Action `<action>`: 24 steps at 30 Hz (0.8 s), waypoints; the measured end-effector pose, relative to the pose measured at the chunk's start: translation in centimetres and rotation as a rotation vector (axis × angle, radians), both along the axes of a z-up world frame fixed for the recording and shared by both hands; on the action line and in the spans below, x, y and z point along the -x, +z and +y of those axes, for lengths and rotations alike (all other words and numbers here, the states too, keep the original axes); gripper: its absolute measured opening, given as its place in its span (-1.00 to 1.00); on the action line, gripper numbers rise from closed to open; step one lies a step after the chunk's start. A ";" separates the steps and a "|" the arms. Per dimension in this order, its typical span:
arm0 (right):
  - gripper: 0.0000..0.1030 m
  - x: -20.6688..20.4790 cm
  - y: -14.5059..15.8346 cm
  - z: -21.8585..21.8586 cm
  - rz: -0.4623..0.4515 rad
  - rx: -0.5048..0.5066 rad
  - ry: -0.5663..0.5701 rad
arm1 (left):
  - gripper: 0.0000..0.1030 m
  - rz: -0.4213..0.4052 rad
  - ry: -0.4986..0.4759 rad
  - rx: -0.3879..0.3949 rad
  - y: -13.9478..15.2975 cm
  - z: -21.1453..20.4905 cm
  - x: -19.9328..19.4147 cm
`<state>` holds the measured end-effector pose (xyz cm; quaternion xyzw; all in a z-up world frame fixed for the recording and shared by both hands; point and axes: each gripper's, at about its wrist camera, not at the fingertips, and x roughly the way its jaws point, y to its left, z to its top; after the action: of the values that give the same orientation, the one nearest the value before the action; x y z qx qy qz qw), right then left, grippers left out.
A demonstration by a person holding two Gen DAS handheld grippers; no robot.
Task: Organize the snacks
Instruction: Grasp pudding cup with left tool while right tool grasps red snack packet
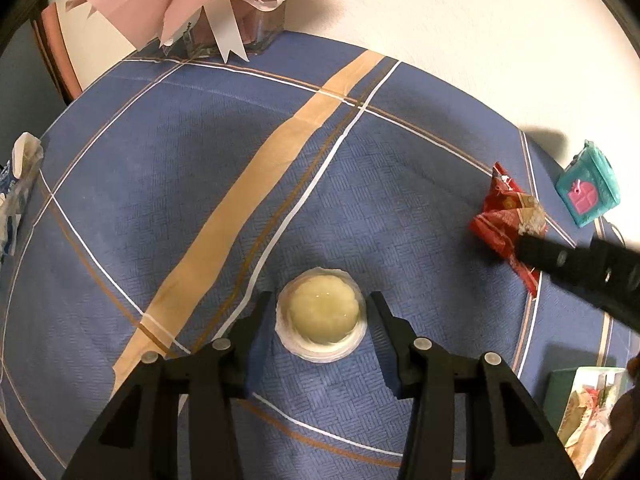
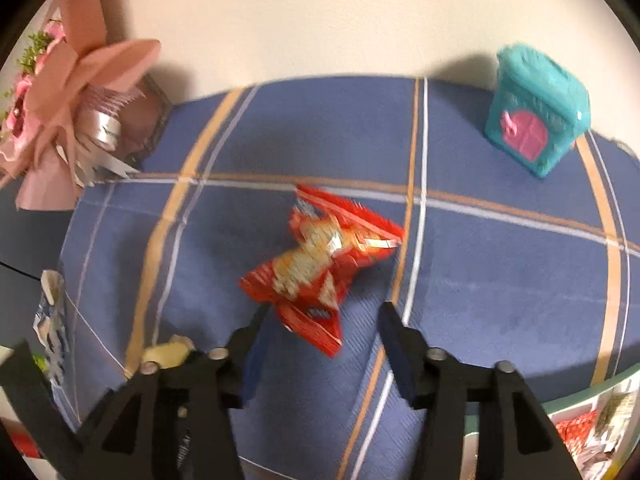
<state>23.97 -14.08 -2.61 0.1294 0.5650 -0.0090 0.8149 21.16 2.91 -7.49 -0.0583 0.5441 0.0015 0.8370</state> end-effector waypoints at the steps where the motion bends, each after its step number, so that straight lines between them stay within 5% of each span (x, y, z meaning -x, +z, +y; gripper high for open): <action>1: 0.16 -0.2 0.3 0.2 -0.006 0.015 0.005 | -0.07 -0.001 0.000 -0.003 -0.1 0.1 -0.4; 13: 0.15 -3.9 -2.1 0.8 0.063 0.044 -0.079 | -0.07 -0.024 0.008 -0.045 0.0 0.2 -0.4; 15: -0.09 -3.8 -2.6 0.6 0.071 0.031 -0.088 | -0.07 -0.024 0.008 -0.044 0.0 0.2 -0.4; 24: -0.13 -0.1 -2.4 0.0 0.070 0.033 -0.079 | -0.07 -0.018 0.000 -0.004 1.1 0.1 0.2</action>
<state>24.05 -14.10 -4.99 0.1380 0.5873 -0.0551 0.7956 20.94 3.05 -6.36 -0.0566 0.5367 0.0021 0.8418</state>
